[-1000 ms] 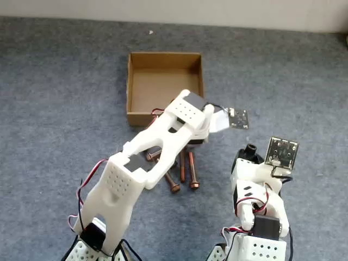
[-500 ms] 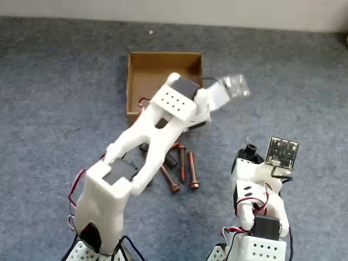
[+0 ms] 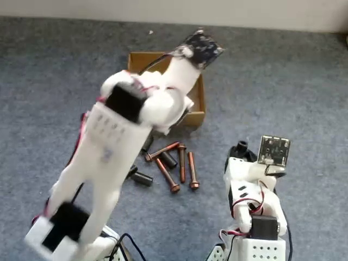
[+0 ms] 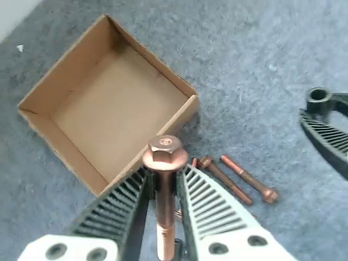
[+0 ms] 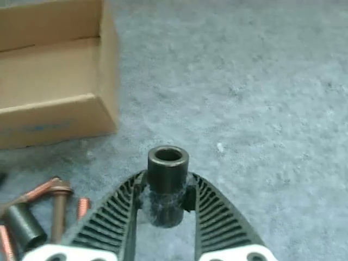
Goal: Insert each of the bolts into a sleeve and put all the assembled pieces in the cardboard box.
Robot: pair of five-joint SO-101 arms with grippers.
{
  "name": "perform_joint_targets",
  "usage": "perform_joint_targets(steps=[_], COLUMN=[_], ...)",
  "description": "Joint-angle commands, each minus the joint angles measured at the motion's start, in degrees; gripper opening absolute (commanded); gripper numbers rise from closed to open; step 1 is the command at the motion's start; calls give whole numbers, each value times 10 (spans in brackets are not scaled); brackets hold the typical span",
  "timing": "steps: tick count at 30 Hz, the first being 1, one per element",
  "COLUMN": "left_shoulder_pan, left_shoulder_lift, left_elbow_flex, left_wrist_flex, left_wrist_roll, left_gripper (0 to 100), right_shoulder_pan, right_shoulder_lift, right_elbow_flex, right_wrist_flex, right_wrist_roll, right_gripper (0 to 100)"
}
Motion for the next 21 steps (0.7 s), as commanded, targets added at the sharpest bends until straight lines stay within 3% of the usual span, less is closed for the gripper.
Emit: perform_joint_targets(steps=[1,6,13,21], left_shoulder_pan=[-8,-15,-15,-15], left_shoulder_lift=[-151,-332,-542,-671], left_elbow_flex=[76,258,475,567], left_wrist_flex=[-49,-149,-297,-375], left_wrist_roll=[40,84,133,171], left_gripper=[5,5,5,6], right_shoulder_pan=[-79,-200,-298,-365], right_shoulder_lift=[-8,-8,-8,-8], right_elbow_flex=[-85,-105,-98,-55], right_wrist_flex=[-19,-24,-123,-258], right_wrist_roll=[8,78,90,91], right_gripper=[5,5,5,5])
